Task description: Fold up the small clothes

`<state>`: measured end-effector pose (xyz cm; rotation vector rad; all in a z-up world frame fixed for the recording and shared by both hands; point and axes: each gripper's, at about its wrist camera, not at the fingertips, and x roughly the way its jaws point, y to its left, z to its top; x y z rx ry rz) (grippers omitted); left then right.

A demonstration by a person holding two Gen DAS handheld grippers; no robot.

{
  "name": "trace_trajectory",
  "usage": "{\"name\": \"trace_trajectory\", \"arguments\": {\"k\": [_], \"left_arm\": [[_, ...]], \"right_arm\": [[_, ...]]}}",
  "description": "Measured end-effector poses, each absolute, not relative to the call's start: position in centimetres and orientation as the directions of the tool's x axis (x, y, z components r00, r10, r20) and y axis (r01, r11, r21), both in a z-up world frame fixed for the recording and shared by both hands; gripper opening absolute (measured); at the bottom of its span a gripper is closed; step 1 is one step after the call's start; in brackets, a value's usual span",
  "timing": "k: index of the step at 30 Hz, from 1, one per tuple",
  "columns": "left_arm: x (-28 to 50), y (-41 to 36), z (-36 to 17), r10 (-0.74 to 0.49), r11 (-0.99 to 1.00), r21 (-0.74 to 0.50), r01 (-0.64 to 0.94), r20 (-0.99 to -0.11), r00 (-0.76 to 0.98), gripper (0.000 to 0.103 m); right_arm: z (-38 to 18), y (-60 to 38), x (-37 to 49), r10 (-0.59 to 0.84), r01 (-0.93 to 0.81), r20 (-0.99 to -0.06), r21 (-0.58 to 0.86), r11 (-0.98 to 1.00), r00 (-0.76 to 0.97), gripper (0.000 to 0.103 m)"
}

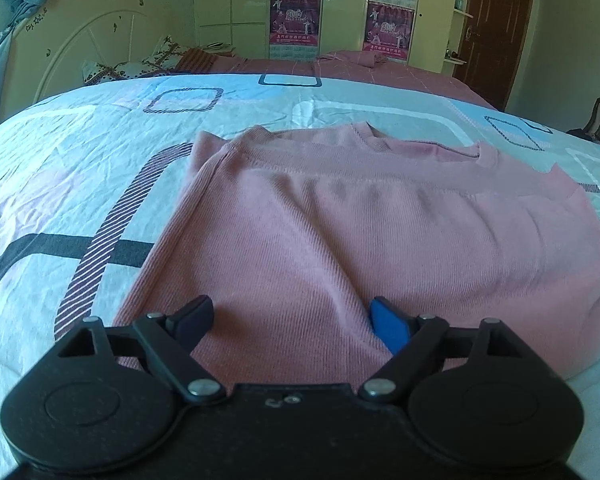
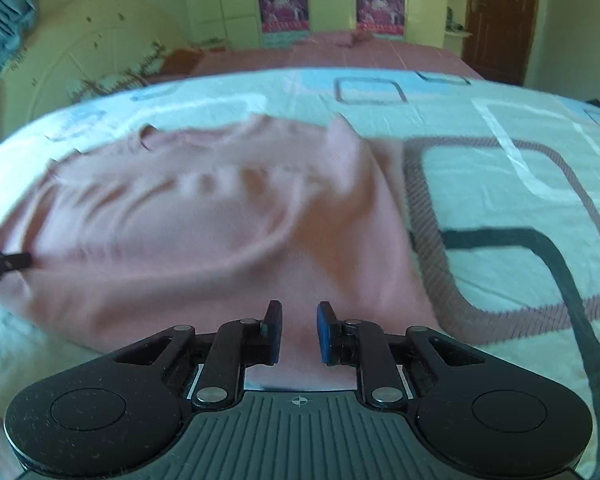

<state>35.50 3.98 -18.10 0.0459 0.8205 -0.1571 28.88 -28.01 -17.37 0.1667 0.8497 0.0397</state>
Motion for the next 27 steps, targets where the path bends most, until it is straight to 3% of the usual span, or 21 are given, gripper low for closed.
{"name": "trace_trajectory", "arguments": {"k": [2, 3, 4, 16, 21, 27], "left_arm": [[35.7, 3.6, -17.6, -0.124, 0.987, -0.024, 0.158, -0.733, 0.669, 0.085], [35.8, 3.3, -17.3, -0.127, 0.987, -0.023, 0.161, -0.729, 0.673, 0.085], [35.9, 3.0, -16.9, -0.122, 0.987, -0.014, 0.163, -0.725, 0.678, 0.085], [40.0, 1.2, -17.3, -0.091, 0.989, 0.016, 0.15, -0.727, 0.681, 0.087], [40.7, 2.3, -19.0, -0.101, 0.989, -0.005, 0.145, -0.743, 0.662, 0.093], [40.6, 3.1, -18.4, -0.139, 0.983, -0.029, 0.179, -0.752, 0.645, 0.092]], "right_arm": [[-16.8, -26.9, 29.5, 0.131, 0.004, -0.725, 0.181, 0.983, 0.677, 0.036], [-16.6, -26.4, 29.9, 0.146, -0.009, -0.714, 0.192, 0.981, 0.685, 0.056], [-16.4, -25.9, 30.2, 0.156, -0.021, -0.702, 0.197, 0.98, 0.695, 0.062], [-15.1, -20.2, 36.2, 0.219, -0.104, -0.63, 0.213, 0.971, 0.745, 0.062], [-16.5, -18.1, 37.9, 0.157, -0.059, -0.659, 0.169, 0.984, 0.736, 0.062], [-19.2, -17.0, 38.6, 0.081, -0.03, -0.715, 0.083, 0.996, 0.694, 0.062]]}}
